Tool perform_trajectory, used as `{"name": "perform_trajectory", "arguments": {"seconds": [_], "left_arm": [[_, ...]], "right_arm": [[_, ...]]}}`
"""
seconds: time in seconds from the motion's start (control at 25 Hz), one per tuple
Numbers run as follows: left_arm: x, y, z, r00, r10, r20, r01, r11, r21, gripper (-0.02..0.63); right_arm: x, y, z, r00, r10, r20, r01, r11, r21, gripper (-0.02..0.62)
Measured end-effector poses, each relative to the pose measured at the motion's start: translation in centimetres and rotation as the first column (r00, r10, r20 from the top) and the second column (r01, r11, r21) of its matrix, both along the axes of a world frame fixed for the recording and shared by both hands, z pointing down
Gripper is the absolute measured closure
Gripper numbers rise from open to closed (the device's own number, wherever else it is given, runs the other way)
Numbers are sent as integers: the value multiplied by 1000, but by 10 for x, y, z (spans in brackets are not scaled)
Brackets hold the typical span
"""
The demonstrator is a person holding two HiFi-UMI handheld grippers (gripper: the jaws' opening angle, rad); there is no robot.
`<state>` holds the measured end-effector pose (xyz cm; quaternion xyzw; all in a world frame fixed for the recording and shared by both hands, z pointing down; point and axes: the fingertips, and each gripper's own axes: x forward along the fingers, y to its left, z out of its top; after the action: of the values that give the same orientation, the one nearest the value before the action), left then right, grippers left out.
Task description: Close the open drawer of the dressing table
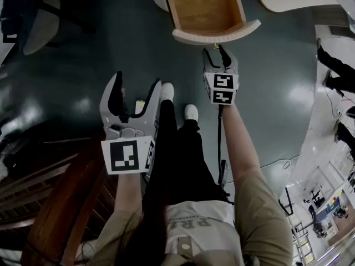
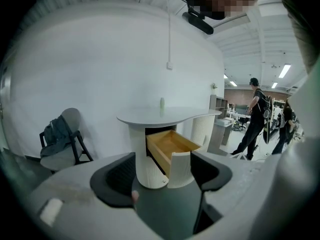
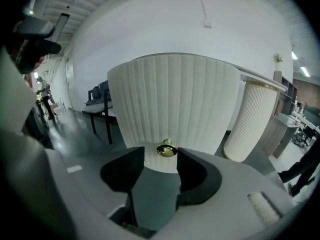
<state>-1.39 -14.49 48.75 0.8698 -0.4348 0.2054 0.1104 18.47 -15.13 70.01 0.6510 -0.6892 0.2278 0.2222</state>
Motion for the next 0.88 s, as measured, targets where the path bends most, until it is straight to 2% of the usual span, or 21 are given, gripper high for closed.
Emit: {"name": "perform_trajectory", "arguments": {"seconds": [0.16, 0.88], "left_arm": [[-5, -1, 7, 1000, -20, 7, 20, 1000, -13, 258], [-4, -1, 16, 998, -45, -32, 43, 998, -54, 258]], "right_arm": [[7, -2, -2, 999, 34, -26, -33, 999, 19, 469], [11, -15, 0, 998, 56, 5, -56, 998, 19, 476]]}}
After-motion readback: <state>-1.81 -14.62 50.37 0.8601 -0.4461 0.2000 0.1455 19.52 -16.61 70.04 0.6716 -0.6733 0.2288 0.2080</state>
